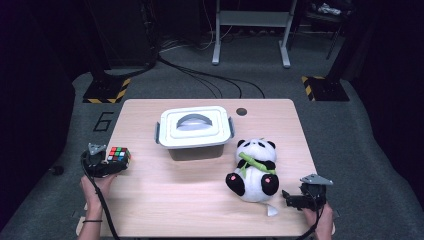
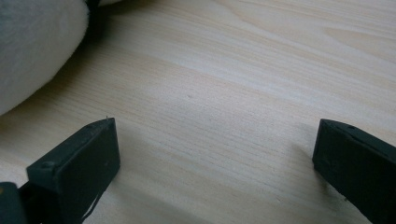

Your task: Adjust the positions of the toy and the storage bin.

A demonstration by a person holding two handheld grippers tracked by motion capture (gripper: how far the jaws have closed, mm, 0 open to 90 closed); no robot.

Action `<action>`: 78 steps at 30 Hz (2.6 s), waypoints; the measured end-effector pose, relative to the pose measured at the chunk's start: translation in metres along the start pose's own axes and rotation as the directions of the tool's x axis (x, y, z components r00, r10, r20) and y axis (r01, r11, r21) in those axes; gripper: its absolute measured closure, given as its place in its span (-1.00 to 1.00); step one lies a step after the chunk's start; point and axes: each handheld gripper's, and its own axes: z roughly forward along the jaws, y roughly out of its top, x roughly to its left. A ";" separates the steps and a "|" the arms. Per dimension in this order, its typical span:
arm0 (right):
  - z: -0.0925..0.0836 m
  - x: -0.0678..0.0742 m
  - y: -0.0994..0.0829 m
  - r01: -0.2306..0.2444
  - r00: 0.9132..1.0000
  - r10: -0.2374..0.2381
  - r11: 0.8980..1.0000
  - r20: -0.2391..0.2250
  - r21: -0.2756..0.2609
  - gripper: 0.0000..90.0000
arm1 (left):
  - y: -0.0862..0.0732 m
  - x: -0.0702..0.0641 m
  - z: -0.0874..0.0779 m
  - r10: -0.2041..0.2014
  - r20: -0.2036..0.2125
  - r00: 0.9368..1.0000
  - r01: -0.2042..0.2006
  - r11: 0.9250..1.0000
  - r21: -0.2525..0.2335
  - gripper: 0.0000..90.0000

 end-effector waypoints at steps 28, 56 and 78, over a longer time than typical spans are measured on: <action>0.000 0.000 0.000 -0.001 1.000 0.001 1.000 0.000 0.000 -1.00 | 0.072 -0.062 -0.018 0.146 0.149 0.978 -0.140 0.989 -0.050 -1.00; 0.000 0.000 0.000 0.000 1.000 0.000 1.000 -0.001 -0.001 -1.00 | 0.105 -0.133 0.033 0.259 0.284 0.923 -0.272 0.962 0.008 -1.00; 0.000 0.000 0.000 0.006 1.000 -0.006 1.000 -0.001 -0.002 -1.00 | 0.114 -0.170 0.047 0.315 0.292 0.903 -0.330 0.944 0.004 -1.00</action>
